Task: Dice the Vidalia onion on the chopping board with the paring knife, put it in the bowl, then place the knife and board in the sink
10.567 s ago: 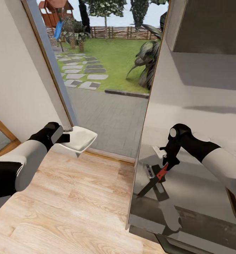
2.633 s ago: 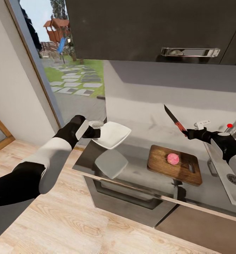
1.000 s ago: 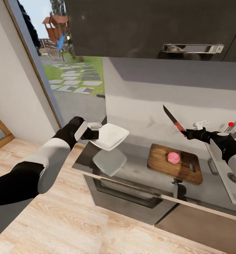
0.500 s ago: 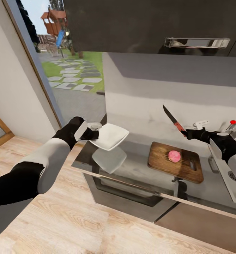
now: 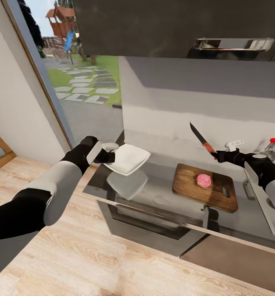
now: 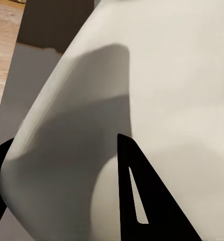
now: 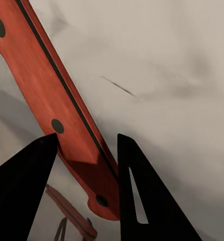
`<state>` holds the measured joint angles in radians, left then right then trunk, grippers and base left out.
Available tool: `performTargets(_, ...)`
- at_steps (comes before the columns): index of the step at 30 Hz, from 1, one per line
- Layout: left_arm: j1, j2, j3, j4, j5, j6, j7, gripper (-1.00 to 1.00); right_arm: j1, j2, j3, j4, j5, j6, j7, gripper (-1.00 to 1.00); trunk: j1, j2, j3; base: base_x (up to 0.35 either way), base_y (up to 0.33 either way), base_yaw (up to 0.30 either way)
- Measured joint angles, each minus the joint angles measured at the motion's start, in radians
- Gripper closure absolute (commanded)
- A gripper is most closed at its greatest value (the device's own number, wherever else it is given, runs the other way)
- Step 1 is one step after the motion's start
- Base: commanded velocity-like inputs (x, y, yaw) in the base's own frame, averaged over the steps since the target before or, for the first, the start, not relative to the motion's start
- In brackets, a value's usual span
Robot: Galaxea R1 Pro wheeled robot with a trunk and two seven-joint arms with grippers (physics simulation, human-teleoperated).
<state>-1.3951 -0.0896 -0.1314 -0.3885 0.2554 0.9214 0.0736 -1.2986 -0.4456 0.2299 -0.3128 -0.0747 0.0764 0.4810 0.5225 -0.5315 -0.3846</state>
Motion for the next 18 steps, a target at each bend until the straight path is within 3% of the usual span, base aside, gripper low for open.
performTargets(18,0.0,-0.001,0.0,-0.002,0.0,0.0,0.001,1.0,0.0,0.0,0.0,0.0,0.0,0.0,0.0,1.0,0.0,0.0,-0.019,0.0,0.0,0.0)
